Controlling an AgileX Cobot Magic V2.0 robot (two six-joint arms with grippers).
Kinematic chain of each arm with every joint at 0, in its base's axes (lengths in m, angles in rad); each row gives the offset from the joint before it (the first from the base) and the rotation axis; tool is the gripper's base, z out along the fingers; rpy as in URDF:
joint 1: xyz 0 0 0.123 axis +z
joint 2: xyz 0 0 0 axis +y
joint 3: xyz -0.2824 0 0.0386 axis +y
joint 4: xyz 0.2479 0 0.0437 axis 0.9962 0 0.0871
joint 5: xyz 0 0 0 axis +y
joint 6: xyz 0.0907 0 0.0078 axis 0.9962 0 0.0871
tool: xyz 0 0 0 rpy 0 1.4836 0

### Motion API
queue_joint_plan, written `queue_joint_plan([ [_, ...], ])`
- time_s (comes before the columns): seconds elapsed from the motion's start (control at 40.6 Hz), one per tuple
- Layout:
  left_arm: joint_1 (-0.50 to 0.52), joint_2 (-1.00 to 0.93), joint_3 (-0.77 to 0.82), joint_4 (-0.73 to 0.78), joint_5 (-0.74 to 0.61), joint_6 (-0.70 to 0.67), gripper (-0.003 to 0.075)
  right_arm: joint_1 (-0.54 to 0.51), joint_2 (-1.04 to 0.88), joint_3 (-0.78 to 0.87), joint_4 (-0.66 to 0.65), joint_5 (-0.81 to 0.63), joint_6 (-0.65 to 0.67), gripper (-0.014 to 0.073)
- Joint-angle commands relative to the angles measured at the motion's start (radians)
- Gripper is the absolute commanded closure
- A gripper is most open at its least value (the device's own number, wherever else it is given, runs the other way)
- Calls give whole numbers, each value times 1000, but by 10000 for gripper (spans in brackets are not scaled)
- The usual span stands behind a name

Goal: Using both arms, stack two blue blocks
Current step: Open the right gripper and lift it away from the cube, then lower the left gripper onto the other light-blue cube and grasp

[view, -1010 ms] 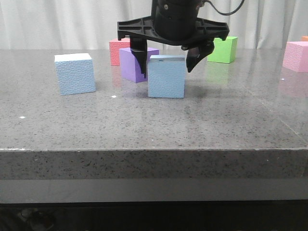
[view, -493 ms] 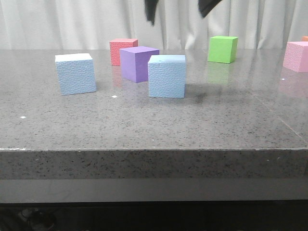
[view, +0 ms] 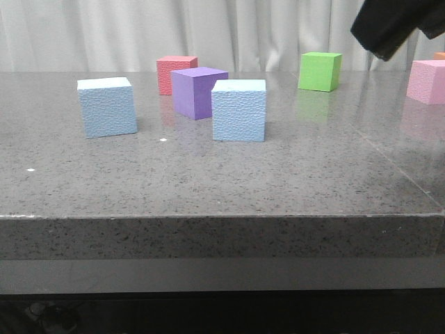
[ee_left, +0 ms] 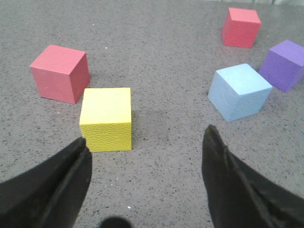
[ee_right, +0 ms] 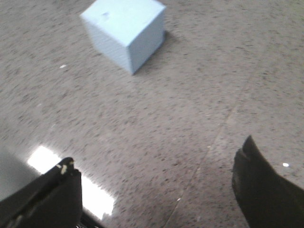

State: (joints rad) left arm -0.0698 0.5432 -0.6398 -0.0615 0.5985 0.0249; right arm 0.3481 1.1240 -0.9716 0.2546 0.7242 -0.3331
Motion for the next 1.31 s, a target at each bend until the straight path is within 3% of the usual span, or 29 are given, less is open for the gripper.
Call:
queue_joint_plan([
  [0.0,-33,35,-44,-101,-81,111,236,-8,-55,4,77,-65,-81,-50],
  [0.172,-154,137,-107,-192,-84,264,222,-8,-58,4,77,-34,-81,-50],
  [0.419,-350,359,-300,-44,-64,272,72,-8,-58,4,77,-25,-81,-50],
  [0.591,-367,582,-512,40,78,45,66,-8,-58,4,77,-25,-81,-50],
  [0.788,-367,796,-675,55,149,-116,66,-8,-58,4,77,-25,-81,-50],
  [0.961,-367,962,-802,131,202,-346,66,-8,-58,4,77,-25,-81,-50],
  [1.281,-367,1157,-918,175,230,-556,67,-8,-58,4,77,-25,-81,-50],
])
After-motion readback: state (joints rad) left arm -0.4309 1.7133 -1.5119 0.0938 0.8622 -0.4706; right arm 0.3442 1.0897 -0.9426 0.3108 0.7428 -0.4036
